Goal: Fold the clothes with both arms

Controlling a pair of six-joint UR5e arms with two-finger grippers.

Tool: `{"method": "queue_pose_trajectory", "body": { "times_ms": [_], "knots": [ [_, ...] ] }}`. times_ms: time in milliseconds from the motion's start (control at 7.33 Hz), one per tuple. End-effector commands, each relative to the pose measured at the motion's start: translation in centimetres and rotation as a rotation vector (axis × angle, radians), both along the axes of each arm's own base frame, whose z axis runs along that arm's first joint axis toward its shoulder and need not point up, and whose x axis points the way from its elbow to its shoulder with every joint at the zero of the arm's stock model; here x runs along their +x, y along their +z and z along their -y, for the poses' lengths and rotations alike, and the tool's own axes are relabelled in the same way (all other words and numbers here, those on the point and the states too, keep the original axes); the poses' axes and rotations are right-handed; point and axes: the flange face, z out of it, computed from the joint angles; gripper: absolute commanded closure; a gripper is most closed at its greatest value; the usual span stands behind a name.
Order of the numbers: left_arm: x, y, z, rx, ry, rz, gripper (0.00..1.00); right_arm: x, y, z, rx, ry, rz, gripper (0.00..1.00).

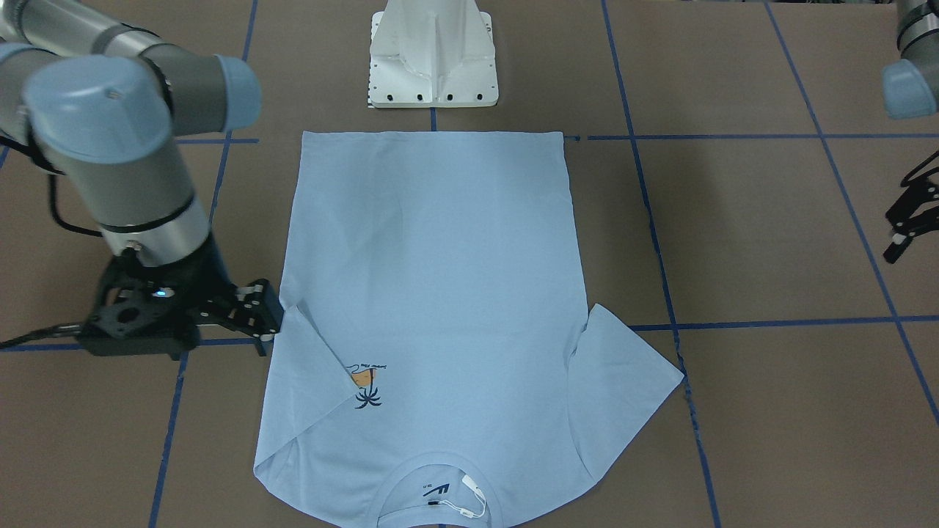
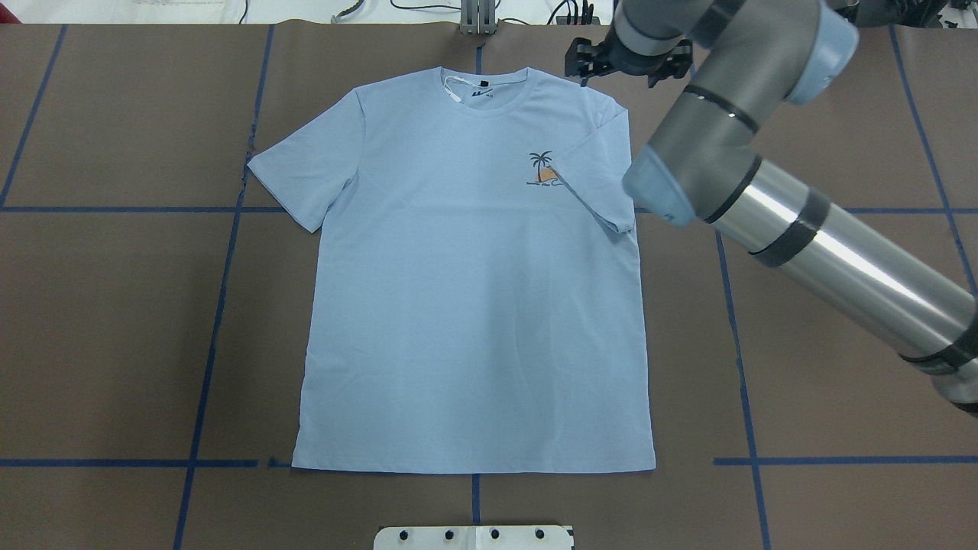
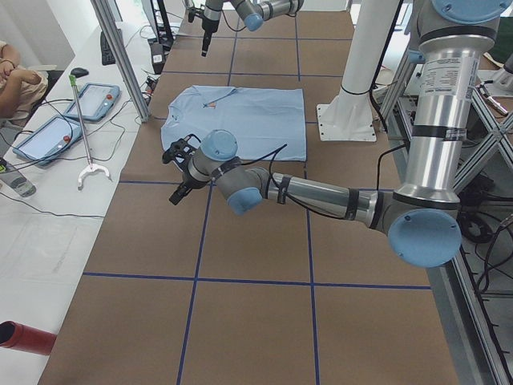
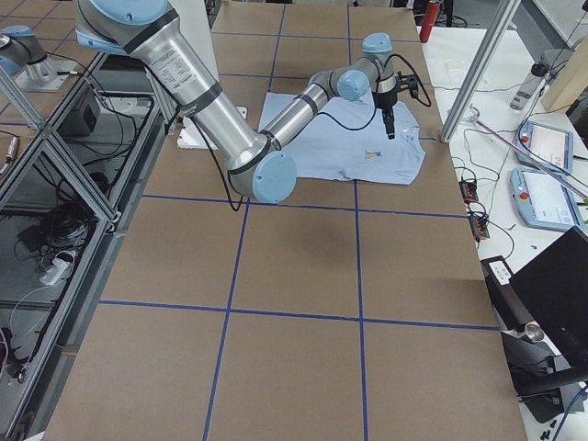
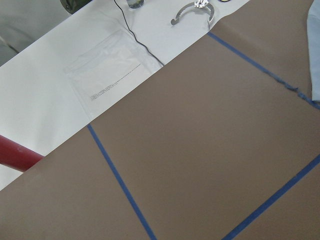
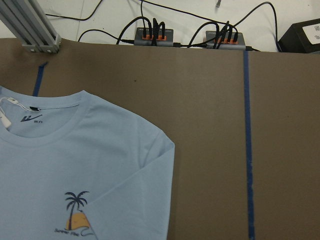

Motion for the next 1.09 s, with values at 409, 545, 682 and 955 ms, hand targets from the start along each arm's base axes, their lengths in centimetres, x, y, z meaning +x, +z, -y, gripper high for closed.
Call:
{"method": "queue_pose_trajectory", "body": {
  "times_ms": [409,545,682,955],
  "knots": [
    [23.6,-4.0,4.3,-0.294,-0.227,-0.201,0.33,17.5,11.1,-0.5,0.058,-0.177,0.013,0.0],
    [25.9,-2.2,5.2,-0.283,-0.251,-0.198,0.36,17.5,11.4,-0.6,0.056,-0.175,0.008,0.0],
    [26.8,-1.4,6.0,-0.296,-0.255,-0.187,0.4,17.6,11.5,-0.6,0.055,-0.174,0.006,0.0],
    [28.4,-1.0,7.5,-0.301,-0.271,-0.164,0.41,17.5,11.7,-0.6,0.052,-0.174,0.003,0.0]
  ]
}}
